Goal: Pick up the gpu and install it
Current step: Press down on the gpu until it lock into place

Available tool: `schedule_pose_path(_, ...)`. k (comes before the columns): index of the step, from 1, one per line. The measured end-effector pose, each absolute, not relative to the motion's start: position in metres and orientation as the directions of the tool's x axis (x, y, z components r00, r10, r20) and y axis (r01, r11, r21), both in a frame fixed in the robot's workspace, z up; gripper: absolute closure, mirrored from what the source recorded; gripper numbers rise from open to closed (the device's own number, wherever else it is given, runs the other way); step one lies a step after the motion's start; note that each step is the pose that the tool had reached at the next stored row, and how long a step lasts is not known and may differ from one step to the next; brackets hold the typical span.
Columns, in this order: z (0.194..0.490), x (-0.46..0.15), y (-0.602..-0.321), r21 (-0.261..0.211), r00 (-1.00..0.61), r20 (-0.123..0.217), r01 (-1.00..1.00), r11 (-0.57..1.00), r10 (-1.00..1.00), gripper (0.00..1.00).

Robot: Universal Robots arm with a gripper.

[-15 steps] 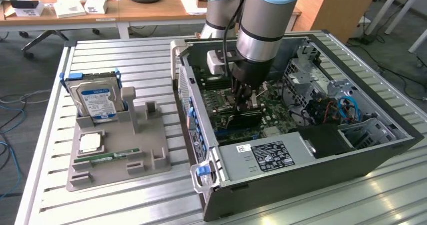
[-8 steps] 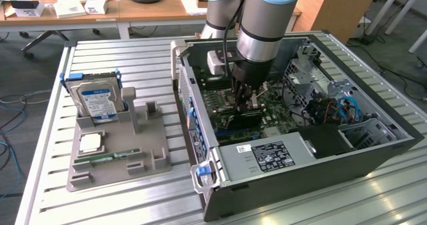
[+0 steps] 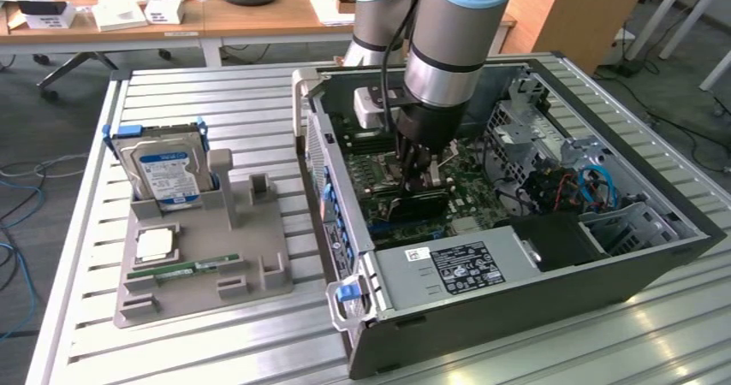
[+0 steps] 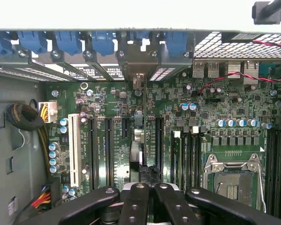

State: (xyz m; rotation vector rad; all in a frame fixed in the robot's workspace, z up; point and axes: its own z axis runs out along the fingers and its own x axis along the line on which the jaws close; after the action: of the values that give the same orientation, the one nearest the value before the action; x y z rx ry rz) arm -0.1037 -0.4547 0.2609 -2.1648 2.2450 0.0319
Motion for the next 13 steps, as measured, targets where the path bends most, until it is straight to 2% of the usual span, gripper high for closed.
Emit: schedule_pose_path(13,0.2609,-0.1037,-0.4547,-0.001,-0.036,-0.031,-0.999,0.036,-0.999,0.89)
